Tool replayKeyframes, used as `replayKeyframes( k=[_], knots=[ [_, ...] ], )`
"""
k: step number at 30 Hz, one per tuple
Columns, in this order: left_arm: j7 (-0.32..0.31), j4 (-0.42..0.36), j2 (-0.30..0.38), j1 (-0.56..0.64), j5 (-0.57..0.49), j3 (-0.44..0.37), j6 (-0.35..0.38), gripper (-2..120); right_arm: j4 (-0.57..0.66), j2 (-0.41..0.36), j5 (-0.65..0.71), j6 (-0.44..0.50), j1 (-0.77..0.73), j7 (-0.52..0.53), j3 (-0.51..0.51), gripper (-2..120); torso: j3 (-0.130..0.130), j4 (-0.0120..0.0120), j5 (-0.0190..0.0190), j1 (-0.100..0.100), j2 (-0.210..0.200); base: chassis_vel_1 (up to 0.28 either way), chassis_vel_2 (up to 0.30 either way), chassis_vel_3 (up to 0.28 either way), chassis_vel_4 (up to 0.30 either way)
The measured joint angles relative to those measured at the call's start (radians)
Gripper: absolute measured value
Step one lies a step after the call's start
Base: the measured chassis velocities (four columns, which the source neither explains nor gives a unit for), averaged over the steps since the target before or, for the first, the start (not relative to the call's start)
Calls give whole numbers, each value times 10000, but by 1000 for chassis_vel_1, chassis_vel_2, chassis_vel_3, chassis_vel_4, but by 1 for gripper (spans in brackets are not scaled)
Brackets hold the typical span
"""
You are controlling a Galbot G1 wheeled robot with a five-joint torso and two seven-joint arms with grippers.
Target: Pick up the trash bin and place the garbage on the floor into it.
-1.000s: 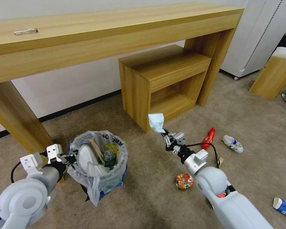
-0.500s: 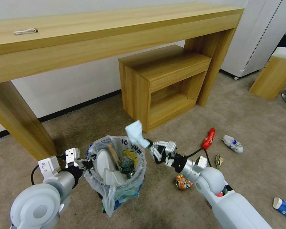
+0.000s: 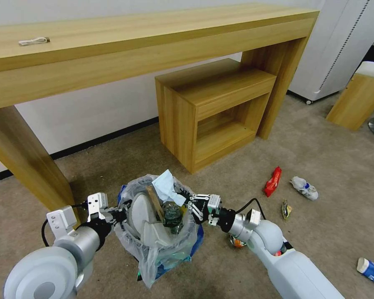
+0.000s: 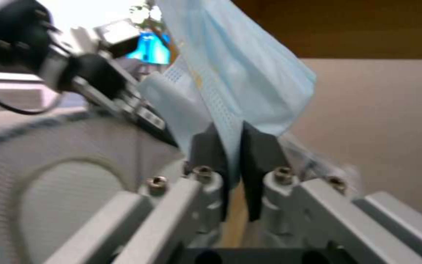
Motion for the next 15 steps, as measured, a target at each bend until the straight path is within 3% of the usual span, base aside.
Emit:
replayKeyframes(
  k=[3,6,8,10,12,15],
  knots=[
    [1,-3,6,-1,-5,-6,3,2,93,-85,172,-130,-24,-579,140,22,0,0,0,0,0,0,0,0,0],
    [-5,-4,10,-5,-8,-7,9,2,171,-236,404,-457,-38,-1535,430,40,0,0,0,0,0,0,0,0,0],
    [-6,-4,11,-5,-8,-10,11,2,186,-279,434,-521,-40,-1661,483,41,0,0,0,0,0,0,0,0,0],
    [-9,-1,18,-5,-5,-35,15,2,209,-404,500,-660,-41,-1911,626,53,0,-1,0,0,0,0,0,0,0],
    [-9,4,20,-5,-3,-46,16,2,214,-433,517,-670,-37,-1938,655,55,0,-1,0,1,0,0,0,0,0],
    [-13,24,29,17,1,-104,19,2,344,-571,708,-692,-29,-2048,794,70,0,0,0,0,0,0,0,0,0]
  ],
)
